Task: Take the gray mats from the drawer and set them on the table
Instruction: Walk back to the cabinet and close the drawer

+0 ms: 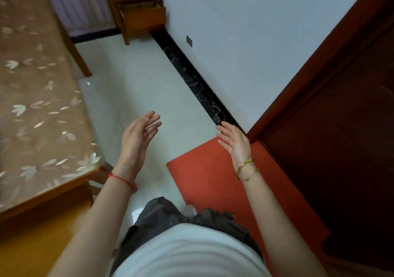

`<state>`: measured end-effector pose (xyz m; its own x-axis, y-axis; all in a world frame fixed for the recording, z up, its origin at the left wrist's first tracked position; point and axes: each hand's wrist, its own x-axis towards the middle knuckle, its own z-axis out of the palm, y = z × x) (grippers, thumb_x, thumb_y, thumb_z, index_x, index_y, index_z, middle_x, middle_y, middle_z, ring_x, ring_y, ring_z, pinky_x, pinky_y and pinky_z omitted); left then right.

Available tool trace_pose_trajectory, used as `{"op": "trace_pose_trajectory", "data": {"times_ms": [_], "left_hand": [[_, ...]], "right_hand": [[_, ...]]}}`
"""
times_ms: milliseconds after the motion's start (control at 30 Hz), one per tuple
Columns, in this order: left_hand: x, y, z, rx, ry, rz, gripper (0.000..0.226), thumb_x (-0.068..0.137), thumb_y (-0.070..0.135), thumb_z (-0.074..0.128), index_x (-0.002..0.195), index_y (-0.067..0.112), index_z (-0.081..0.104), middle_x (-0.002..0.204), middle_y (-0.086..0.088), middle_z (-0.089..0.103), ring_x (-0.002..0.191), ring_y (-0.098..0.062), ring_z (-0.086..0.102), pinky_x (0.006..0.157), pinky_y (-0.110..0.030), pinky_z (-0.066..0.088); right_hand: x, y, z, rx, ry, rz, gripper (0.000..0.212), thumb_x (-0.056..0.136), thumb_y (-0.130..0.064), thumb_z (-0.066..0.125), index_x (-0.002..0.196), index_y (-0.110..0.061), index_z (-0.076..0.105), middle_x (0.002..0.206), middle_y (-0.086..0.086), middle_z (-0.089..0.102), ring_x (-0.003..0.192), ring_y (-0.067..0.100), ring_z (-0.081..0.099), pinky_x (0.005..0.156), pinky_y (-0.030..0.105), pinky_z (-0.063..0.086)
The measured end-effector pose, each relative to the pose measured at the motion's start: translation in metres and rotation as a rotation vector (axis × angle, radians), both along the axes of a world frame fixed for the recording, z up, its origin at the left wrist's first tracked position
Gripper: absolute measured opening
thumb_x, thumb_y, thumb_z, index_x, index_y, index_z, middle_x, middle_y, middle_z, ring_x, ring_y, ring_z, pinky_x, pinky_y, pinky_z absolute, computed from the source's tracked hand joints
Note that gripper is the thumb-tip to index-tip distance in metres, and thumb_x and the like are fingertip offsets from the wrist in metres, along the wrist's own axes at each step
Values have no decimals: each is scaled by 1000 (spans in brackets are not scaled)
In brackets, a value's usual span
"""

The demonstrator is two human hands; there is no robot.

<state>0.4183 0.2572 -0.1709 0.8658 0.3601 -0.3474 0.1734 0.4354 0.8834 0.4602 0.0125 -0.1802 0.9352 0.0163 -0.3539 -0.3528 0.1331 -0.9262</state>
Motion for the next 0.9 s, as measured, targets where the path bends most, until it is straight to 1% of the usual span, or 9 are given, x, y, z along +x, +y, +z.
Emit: {"op": "trace_pose_trajectory", "data": {"times_ms": [133, 300, 367, 433, 533, 633, 767, 900], "left_hand": [[40, 15, -6, 0, 0, 87, 24, 103, 19, 44, 113, 17, 66, 116, -4, 71, 107, -15, 69, 99, -27, 51], [101, 40, -13, -17, 17, 185, 23, 103, 17, 43, 109, 16, 65, 114, -4, 71, 101, -12, 71, 102, -28, 51], [131, 53, -15, -18, 14, 207, 23, 104, 17, 43, 109, 16, 65, 115, -5, 70, 102, -13, 71, 101, -28, 51], [166, 70, -15, -21, 7, 222, 22, 103, 17, 44, 109, 15, 65, 115, -6, 70, 104, -15, 70, 101, -29, 51], [218, 99, -11, -28, -4, 236, 22, 103, 18, 44, 109, 15, 65, 116, -7, 70, 107, -16, 70, 102, -29, 51], [273, 130, -4, -22, -12, 242, 22, 103, 17, 44, 109, 15, 65, 121, -10, 69, 103, -15, 70, 103, -30, 50], [345, 160, 9, -5, -21, 242, 22, 103, 16, 43, 107, 15, 65, 114, -7, 70, 106, -18, 68, 107, -33, 47], [403, 181, 15, 3, -17, 243, 22, 103, 17, 44, 106, 16, 66, 113, -7, 71, 109, -20, 68, 108, -35, 47]], "right_hand": [[66, 15, -3, 3, 21, 79, 33, 101, -29, 40, 120, -14, 62, 120, 7, 68, 108, 19, 65, 95, 33, 51], [144, 43, -15, -2, 45, 149, 33, 100, -28, 40, 120, -14, 62, 119, 6, 68, 109, 19, 65, 95, 32, 51], [177, 57, -19, 4, 45, 171, 31, 100, -28, 41, 118, -16, 63, 119, 6, 68, 109, 19, 65, 95, 33, 51], [213, 75, -19, 13, 48, 185, 29, 99, -29, 42, 114, -18, 64, 118, 6, 68, 108, 19, 66, 96, 33, 51], [265, 102, -16, 23, 52, 191, 29, 99, -29, 42, 115, -16, 63, 119, 7, 68, 106, 19, 66, 96, 34, 51], [324, 133, -10, 21, 51, 213, 29, 100, -29, 41, 115, -16, 63, 119, 8, 67, 105, 18, 66, 96, 34, 51], [399, 171, -3, 37, 43, 228, 29, 99, -29, 42, 114, -16, 63, 119, 8, 67, 107, 19, 65, 96, 33, 51], [459, 197, -2, 32, 35, 241, 31, 98, -31, 43, 116, -16, 63, 118, 6, 68, 108, 18, 66, 94, 32, 52]]}}
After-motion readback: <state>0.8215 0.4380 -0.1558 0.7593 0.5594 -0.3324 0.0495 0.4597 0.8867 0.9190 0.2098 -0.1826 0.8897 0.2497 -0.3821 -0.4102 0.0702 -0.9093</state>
